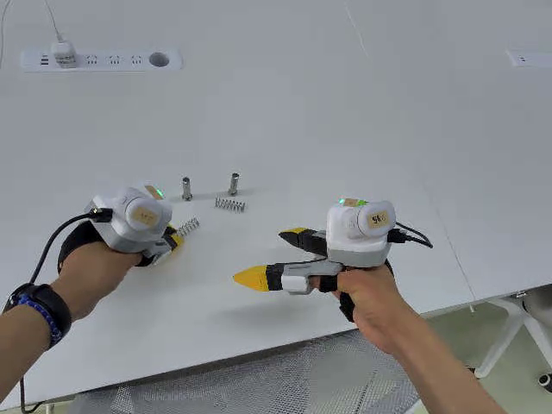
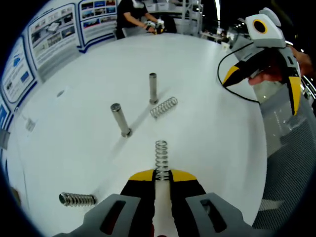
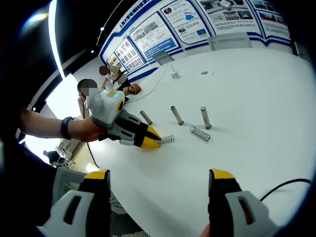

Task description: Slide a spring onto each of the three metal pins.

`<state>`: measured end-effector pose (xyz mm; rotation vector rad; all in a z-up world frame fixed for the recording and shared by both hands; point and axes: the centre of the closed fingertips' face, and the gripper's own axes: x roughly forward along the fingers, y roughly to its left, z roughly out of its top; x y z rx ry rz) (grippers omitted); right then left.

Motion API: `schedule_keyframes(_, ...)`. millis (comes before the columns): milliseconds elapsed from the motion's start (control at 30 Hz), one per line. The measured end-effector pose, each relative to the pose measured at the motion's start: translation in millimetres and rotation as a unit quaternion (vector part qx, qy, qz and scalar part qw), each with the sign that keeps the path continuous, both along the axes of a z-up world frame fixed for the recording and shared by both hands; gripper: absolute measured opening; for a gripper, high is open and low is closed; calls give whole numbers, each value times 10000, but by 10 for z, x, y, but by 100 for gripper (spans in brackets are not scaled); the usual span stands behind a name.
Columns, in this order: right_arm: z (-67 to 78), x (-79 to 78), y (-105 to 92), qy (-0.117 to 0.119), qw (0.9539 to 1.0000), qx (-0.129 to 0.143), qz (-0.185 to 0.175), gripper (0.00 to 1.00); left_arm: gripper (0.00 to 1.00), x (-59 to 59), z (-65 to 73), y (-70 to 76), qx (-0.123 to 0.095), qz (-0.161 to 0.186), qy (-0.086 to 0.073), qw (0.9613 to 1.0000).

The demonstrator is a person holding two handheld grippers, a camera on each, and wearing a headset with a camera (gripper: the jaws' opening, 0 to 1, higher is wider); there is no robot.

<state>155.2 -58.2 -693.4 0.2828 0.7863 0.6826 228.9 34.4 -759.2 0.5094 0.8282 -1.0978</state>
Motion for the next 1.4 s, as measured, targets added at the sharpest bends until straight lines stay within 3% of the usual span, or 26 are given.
schedule_keyframes(367, 25, -14, 86, 22, 9999, 79, 73, 82, 10, -154, 34, 208, -176, 364, 217, 9989)
schedule_keyframes(833, 36, -50, 191, 47, 9997, 182, 156, 79, 10, -284, 195, 416, -333, 544, 190, 9978)
schedule_keyframes(1033, 36, -76, 257, 61, 9995, 224, 226, 78, 10, -323, 324, 478, -444, 640, 158, 9968)
schedule_keyframes(1400, 63, -106, 436, 57, 9986, 354, 388, 75, 10, -579, 522, 534, -614, 631, 123, 9960)
